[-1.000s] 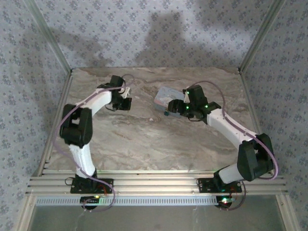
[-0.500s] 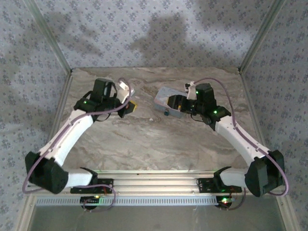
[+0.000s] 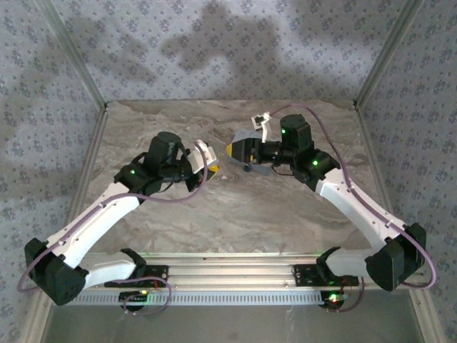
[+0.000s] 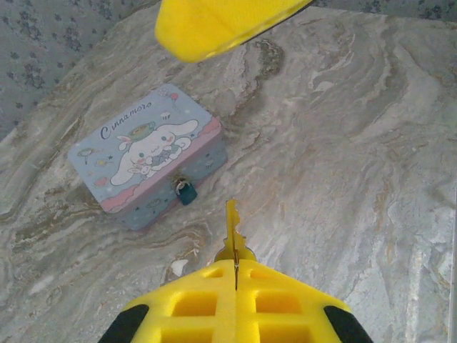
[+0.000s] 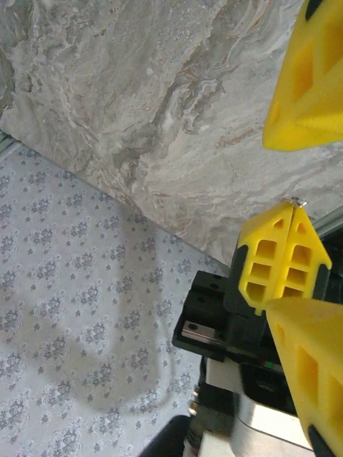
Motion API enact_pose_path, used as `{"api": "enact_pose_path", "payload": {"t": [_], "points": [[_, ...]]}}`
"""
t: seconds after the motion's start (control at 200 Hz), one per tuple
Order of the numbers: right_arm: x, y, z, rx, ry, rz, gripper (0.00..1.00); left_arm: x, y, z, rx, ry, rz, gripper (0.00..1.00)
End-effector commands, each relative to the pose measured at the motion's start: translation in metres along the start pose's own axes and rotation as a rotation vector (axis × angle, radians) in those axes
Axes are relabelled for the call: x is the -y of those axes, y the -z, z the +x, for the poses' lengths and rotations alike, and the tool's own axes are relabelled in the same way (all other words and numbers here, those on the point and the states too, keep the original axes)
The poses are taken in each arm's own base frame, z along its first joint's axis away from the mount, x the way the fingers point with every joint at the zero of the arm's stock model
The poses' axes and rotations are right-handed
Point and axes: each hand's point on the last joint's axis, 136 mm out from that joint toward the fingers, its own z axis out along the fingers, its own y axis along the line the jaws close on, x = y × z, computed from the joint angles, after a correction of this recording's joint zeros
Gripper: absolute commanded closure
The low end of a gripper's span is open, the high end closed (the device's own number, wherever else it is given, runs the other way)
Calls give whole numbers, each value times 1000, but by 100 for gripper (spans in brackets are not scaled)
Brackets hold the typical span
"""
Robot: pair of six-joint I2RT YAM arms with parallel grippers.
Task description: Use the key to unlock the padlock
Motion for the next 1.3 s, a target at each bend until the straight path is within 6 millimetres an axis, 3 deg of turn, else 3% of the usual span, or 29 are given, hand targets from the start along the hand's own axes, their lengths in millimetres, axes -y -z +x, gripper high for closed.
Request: {"api": "enact_pose_path", "payload": {"t": [0.0, 0.25, 0.28, 0.51, 0.799, 0.819, 0.879, 1.084, 1.294], "points": [[-7, -4, 4, -18, 28, -1, 48, -13, 4, -12, 12, -49, -129, 100], [-5, -18, 11, -43, 22, -6, 60, -20, 7, -15, 3, -101, -294, 100], [-15, -16, 2, -24, 36, -20, 61, -19, 8, -16, 10, -106, -295, 100], [-18, -13, -11, 27, 23, -28, 63, -14, 21, -21, 73, -129, -325, 100], [-34, -10, -13, 50, 70, -79, 55, -11, 45, -28, 133, -139, -382, 100], [-25, -13, -4, 34, 58, -68, 55, -11, 47, -28, 137, -143, -385, 100], [-29, -11, -3, 45, 68, -79, 53, -9, 51, -29, 153, -152, -392, 100], [-43, -6, -2, 66, 112, -116, 46, -5, 59, -32, 180, -177, -404, 100], [-54, -17, 7, 23, 187, -142, 45, -3, 61, -37, 197, -191, -396, 100]]}}
